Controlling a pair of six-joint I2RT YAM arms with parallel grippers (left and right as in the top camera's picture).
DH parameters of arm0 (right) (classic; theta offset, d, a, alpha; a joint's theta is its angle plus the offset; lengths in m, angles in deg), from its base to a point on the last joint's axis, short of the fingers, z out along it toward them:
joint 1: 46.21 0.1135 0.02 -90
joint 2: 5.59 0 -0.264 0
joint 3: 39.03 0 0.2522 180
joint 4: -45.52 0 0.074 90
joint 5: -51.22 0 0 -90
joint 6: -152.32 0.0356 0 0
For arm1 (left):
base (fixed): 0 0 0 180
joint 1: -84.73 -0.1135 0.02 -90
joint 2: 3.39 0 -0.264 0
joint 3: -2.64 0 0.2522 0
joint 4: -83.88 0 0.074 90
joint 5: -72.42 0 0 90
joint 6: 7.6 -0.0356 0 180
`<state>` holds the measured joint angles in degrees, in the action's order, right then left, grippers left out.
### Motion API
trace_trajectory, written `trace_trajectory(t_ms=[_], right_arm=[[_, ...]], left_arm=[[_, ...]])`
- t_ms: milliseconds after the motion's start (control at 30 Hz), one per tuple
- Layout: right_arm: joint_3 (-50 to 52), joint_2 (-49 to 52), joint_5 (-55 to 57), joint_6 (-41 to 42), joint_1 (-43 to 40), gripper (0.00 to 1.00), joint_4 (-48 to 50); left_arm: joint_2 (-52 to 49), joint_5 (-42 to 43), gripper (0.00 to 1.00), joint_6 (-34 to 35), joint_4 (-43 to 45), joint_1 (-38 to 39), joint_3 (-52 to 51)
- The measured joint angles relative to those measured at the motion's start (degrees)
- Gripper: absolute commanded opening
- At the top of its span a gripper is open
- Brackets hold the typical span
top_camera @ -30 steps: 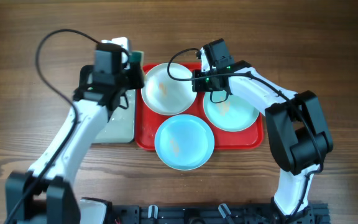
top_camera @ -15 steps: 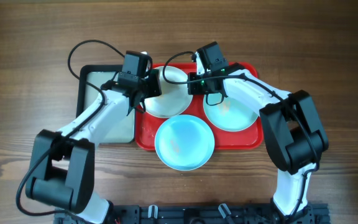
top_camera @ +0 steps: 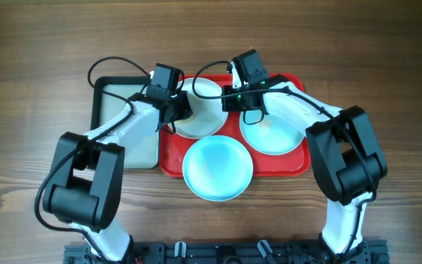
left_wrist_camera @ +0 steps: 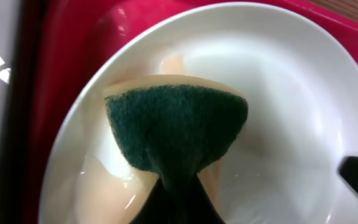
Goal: Clean dirty plates on tray and stack at the side
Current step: 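Scrub the white plate with the sponge in the left gripper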
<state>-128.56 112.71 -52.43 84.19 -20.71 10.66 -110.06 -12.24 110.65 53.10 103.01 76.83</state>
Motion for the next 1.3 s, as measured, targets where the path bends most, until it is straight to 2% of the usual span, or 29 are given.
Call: trace_trajectory(t_ms=[133, 300, 333, 400, 467, 533, 700, 867, 1300], right_arm=[[0.2, 0.0, 0.2, 0.0, 0.0, 0.04, 0.0], [0.2, 0.0, 0.2, 0.0, 0.0, 0.04, 0.0], [0.2, 0.0, 0.2, 0.0, 0.0, 0.08, 0.0], [0.2, 0.0, 0.2, 0.2, 0.0, 0.25, 0.2], [0.2, 0.0, 0.2, 0.2, 0.0, 0.32, 0.6], [0.2, 0.0, 0.2, 0.6, 0.0, 0.35, 1.0], [0.2, 0.0, 0.2, 0.6, 0.0, 0.31, 1.5], [0.2, 0.0, 0.2, 0.9, 0.0, 0.05, 1.5], [0.2, 0.0, 0.2, 0.7, 0.0, 0.04, 1.5]], left_arm=[[-1.3, 4.3, 0.04, 0.2, 1.3, 0.0, 0.6], [-2.6, 14.8, 0.04, -0.1, 4.1, -0.1, 0.6], [-2.9, 17.2, 0.04, -0.1, 3.8, -0.2, 0.7], [-3.0, 19.4, 0.04, -0.3, 1.8, -0.7, 1.7], [-2.8, 21.1, 0.04, -1.0, -0.8, -1.4, 3.7], [-1.5, 20.7, 0.04, -1.9, -5.2, -1.8, 6.2], [6.7, 14.3, 0.04, -2.7, -10.7, -1.8, 9.1], [8.6, 7.9, 0.04, -2.7, -13.9, -1.8, 9.6], [-0.4, -1.1, 0.04, -2.9, -13.9, 0.3, 8.9]])
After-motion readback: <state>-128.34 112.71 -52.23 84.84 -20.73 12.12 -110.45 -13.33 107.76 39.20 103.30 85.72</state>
